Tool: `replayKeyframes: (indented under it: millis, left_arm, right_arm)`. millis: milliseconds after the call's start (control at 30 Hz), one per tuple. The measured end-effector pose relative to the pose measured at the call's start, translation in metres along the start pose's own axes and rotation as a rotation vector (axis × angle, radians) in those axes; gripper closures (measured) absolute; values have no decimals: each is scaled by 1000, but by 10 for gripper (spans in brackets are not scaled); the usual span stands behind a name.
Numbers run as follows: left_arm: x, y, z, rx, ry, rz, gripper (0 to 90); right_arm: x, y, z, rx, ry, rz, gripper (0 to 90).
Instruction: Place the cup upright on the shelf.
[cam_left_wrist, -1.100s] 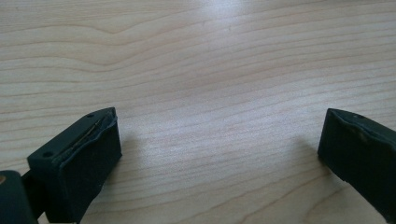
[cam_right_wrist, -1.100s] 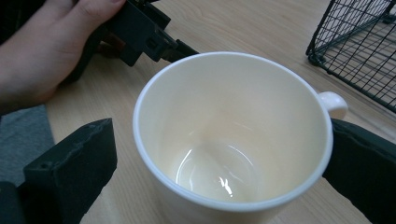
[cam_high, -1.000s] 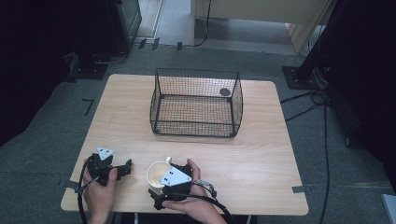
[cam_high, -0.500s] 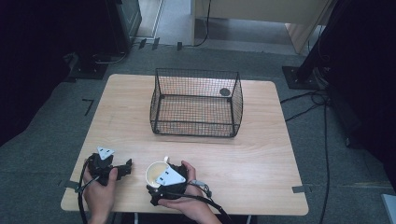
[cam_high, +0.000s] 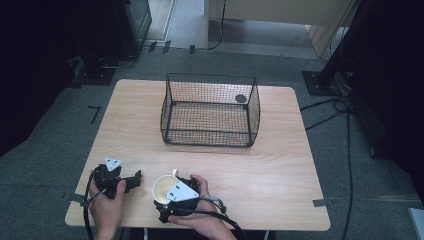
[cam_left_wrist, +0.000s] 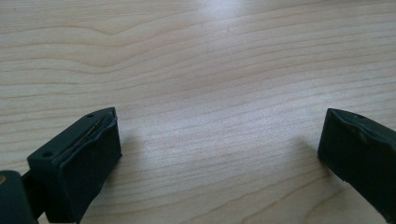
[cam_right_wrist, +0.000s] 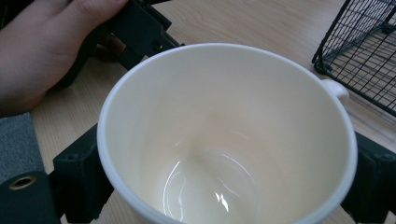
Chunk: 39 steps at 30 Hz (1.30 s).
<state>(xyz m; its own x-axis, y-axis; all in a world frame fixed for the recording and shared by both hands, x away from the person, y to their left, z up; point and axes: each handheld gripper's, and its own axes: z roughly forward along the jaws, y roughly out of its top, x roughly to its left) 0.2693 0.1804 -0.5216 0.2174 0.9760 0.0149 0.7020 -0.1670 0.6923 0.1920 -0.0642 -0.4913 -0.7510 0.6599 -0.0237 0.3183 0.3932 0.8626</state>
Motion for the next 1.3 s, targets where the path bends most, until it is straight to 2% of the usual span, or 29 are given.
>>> replayKeyframes:
  millis: [233, 467, 833, 1067, 1200, 1300]
  left_arm:
    - [0, 0, 0, 0, 0, 0, 0]
    - [0, 0, 0, 0, 0, 0, 0]
    - [0, 0, 0, -2, 0, 0, 0]
    - [0, 0, 0, -3, 0, -2, 0]
    - [0, 0, 0, -3, 1, 0, 0]
    - [0, 0, 0, -2, 1, 0, 0]
  right_arm:
    - [-3, 7, -8, -23, 7, 4, 84]
    - [-12, 21, -18, -51, 5, 5, 84]
    - [-35, 41, -29, -64, -25, -5, 84]
    - [-54, 56, -35, -84, -50, 11, 85]
    - [-63, 65, -38, -90, -68, -10, 85]
    - [-71, 71, -40, -101, -78, -1, 85]
